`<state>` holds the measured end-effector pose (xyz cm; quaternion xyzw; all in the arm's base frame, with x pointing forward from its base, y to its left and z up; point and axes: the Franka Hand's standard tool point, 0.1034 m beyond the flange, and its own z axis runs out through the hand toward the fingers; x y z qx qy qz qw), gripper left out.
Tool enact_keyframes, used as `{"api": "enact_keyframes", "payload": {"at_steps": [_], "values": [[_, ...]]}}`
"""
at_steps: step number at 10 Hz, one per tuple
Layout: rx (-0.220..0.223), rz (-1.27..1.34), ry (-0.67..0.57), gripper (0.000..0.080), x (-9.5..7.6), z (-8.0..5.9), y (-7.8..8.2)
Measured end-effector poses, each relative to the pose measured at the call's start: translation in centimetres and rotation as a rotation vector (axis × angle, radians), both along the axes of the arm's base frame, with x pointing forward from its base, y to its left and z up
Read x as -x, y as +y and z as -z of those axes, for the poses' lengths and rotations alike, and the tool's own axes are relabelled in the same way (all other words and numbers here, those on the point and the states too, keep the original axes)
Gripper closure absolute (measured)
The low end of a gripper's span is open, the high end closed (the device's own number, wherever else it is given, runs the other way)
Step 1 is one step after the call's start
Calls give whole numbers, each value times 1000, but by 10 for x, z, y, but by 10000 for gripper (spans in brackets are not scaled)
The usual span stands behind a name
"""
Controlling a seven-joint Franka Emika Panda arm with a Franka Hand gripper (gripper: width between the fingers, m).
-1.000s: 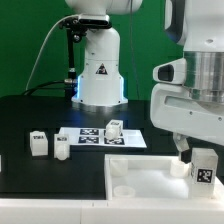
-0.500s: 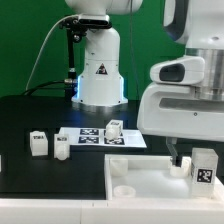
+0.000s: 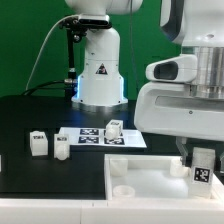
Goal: Assemble one leg
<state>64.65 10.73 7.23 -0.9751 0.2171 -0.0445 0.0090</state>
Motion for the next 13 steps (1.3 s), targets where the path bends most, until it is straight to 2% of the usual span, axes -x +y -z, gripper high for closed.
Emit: {"api": "enact_keyframes", "payload": {"at_steps": [2,4,7,10,11,12,13], "values": [[-9,110,2,515,0,0,0],[-23,344,13,515,1,1,-2],[-90,834,48,514,4,2,-6],[-138,1186,63,514,5,2,-6],[-141,1228,66,514,6,2,-6],[-139,1210,65,438,6,2,-6],[-137,1189,65,438,6,3,-6]]}}
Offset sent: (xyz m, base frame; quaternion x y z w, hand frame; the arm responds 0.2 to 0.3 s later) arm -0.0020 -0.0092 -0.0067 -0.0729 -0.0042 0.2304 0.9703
